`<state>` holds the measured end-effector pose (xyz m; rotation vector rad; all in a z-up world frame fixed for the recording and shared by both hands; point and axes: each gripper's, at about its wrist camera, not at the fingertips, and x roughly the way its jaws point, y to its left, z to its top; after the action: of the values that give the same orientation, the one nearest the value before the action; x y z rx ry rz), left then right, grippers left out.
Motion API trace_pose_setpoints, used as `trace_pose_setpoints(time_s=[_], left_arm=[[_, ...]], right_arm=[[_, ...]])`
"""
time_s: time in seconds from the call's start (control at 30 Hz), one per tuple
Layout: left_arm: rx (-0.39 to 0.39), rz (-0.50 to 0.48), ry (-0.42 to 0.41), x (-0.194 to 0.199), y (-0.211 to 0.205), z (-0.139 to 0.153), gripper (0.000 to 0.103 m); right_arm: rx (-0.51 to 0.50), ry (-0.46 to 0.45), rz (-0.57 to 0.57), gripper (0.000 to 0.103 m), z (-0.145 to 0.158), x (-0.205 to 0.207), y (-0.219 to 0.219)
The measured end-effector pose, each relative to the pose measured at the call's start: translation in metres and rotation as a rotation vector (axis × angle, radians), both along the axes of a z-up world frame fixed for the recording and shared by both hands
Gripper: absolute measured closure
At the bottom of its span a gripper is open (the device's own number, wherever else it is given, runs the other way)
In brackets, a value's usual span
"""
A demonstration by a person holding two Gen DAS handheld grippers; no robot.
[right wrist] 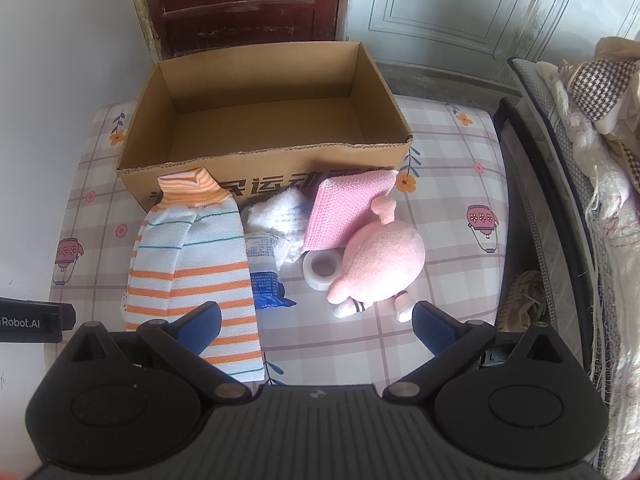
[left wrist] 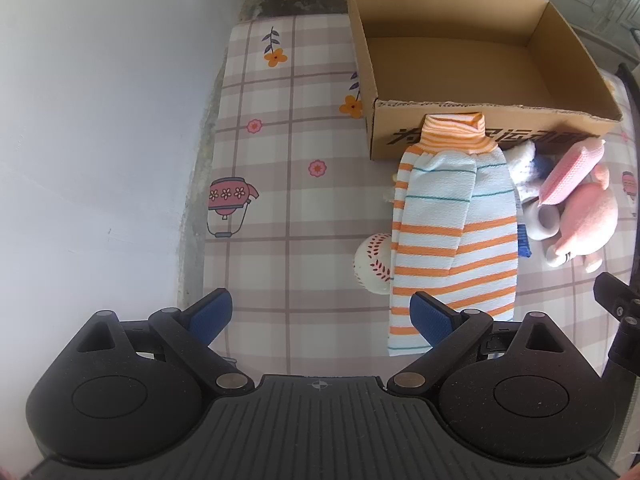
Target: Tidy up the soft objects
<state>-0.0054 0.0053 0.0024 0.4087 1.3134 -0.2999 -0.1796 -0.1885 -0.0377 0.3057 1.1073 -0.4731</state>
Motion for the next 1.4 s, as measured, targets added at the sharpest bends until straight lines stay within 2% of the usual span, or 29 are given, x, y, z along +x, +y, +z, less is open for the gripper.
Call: trace_pose_setpoints(time_s=[0.67, 0.83, 1.0, 1.07, 1.17, 1.3, 1.4], left_arm=[[0.009, 0.009, -0.005, 0.003, 0.005, -0.004, 0.008], [-0.023, 0.011, 0.0, 0.002, 0.004, -0.004, 0.012], [-0.086, -0.006, 0.024, 0.003, 0.0, -0.011, 0.021], [-0.116, 0.001, 0.051, 0.003, -0.002, -0.018, 0.027], [-0.15, -0.004, 0.071, 0.006, -0.007, -0.028, 0.034], [-0.183, -0.018, 0.114, 0.014, -0.015, -0.044, 0.045], [-0.211, -0.039, 0.14, 0.02, -0.021, -0.053, 0.053]], right_arm=[[0.01, -0.016, 0.009, 0.0, -0.002, 0.006, -0.004], [0.047, -0.054, 0.031, 0.003, -0.004, 0.004, -0.011], [0.138, -0.112, 0.059, 0.014, -0.015, 0.009, -0.025], [0.203, -0.128, 0.076, 0.027, -0.024, 0.015, -0.033], [0.31, -0.152, 0.105, 0.032, -0.04, 0.029, -0.04], [0.404, -0.187, 0.168, 0.04, -0.057, 0.049, -0.043], [0.458, -0.184, 0.206, 0.051, -0.072, 0.064, -0.043]])
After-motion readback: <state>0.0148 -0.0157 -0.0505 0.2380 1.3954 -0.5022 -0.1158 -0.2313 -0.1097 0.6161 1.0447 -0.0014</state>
